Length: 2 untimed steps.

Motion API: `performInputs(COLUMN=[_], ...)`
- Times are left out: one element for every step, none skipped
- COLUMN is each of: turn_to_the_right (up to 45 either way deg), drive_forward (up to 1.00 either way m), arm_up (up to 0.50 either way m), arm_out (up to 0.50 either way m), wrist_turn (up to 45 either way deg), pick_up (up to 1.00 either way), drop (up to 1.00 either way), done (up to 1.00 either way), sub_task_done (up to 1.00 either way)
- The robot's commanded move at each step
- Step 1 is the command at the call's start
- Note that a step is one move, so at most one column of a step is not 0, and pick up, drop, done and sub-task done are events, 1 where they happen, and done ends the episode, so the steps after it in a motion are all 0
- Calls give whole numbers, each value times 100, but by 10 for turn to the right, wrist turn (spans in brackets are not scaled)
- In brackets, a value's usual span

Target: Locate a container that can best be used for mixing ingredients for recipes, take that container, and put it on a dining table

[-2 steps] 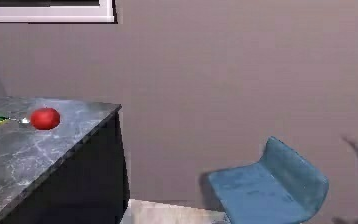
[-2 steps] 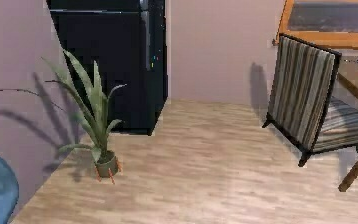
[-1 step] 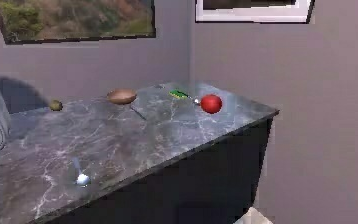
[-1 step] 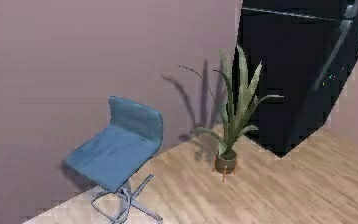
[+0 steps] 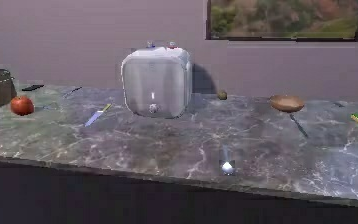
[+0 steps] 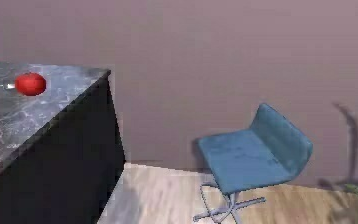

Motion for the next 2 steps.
performInputs(turn_to_the_right=[-450,-150], drive_forward=[0,0], arm_up=[0,0], arm_out=[0,0], wrist_turn=[0,0], pick_up=[0,0], drop=[0,0], done=[0,0], sub_task_done=[0,0])
